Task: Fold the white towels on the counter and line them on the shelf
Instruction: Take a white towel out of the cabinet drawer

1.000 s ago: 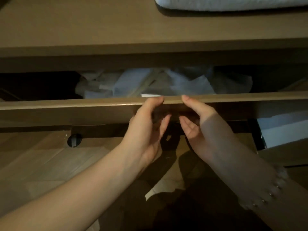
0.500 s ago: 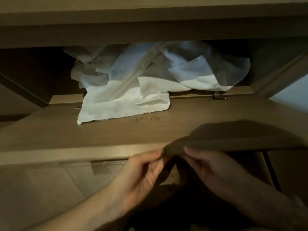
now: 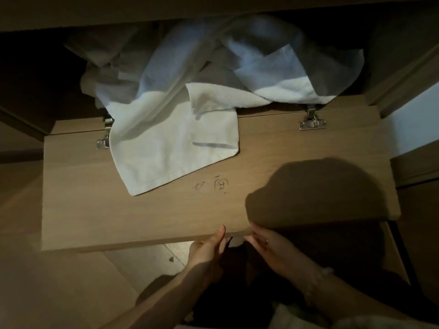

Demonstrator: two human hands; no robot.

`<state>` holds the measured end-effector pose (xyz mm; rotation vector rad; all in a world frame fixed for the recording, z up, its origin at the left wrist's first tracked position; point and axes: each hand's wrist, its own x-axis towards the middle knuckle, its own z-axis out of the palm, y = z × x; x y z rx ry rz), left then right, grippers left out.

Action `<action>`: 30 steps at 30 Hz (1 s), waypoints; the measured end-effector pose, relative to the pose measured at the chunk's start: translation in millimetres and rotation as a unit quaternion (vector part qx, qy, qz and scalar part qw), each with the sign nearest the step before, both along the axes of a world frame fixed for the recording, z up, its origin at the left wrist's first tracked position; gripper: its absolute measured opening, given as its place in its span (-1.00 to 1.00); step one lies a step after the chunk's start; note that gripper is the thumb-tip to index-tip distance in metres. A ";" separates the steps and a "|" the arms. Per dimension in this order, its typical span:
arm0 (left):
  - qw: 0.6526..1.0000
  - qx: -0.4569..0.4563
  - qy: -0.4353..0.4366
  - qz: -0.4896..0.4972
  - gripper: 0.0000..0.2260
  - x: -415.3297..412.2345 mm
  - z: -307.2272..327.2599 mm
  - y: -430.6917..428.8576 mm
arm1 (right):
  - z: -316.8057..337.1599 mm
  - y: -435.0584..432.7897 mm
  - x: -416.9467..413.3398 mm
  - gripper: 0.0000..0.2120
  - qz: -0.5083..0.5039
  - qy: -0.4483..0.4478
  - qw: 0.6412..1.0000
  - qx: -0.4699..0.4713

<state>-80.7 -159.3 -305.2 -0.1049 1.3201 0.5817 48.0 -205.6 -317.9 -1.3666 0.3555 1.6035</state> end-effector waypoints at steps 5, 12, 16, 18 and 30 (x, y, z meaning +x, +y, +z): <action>0.995 -0.009 0.044 -0.084 -0.70 -4.4 -18.2 10.5 | -5.6 2.7 3.4 -0.90 -0.014 -0.013 1.000 -0.013; 0.990 0.024 0.024 -0.133 -0.70 -12.7 -24.8 13.9 | -12.1 2.3 6.1 -0.81 0.023 -0.019 0.999 -0.026; 0.974 0.052 0.020 -0.220 -0.71 -15.0 -18.5 14.4 | -0.3 9.3 -3.0 -0.59 0.200 0.014 0.974 -0.110; 0.921 0.034 0.044 -0.385 -0.59 -19.0 -10.8 22.9 | 17.1 24.3 -4.8 -0.43 0.402 0.000 0.908 -0.114; 0.819 0.333 0.180 -0.431 -0.83 -0.3 90.6 140.4 | 100.0 179.6 35.3 -0.26 0.466 -0.703 0.510 0.165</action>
